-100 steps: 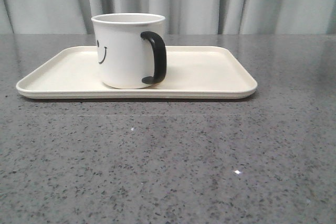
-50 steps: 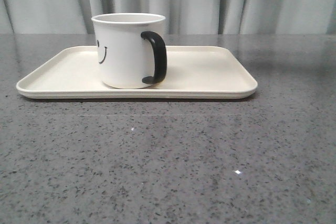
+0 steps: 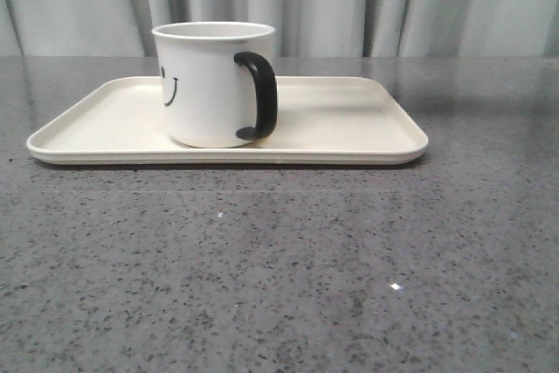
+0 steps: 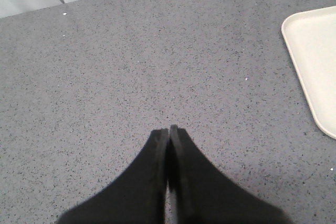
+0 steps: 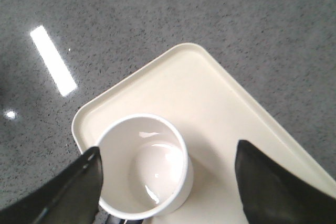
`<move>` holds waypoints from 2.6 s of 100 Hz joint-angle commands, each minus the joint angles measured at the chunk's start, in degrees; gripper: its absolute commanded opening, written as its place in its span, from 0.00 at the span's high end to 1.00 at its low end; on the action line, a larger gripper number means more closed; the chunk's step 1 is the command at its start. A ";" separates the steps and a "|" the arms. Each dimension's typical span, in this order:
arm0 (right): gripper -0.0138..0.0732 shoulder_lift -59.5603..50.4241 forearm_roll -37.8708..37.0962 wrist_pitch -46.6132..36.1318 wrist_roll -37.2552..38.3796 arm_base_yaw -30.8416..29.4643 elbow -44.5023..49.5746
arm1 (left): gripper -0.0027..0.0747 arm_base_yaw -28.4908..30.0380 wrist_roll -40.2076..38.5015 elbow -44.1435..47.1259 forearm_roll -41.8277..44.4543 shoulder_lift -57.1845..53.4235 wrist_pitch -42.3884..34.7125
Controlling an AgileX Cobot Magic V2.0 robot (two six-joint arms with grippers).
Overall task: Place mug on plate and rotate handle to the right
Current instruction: 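Lower the open right gripper into the mug rim, then close the right gripper on the rim and lift the mug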
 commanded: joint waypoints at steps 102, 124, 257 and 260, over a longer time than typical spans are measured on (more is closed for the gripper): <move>0.23 9.48 1.33 -0.11 -0.31 2.09 -1.85 | 0.99 -0.44 -0.60 -1.25 1.71 0.08 -2.84; 0.23 11.08 2.03 0.83 -0.31 2.09 -1.85 | 0.99 -0.44 -0.60 -1.25 1.71 0.08 -2.84; 0.91 11.57 3.23 3.24 -0.31 2.09 -1.85 | 0.99 -0.44 -0.60 -1.25 1.71 0.08 -2.84; 0.91 11.57 3.23 3.24 -0.31 2.09 -1.85 | 0.99 -0.44 -0.60 -1.25 1.71 0.08 -2.84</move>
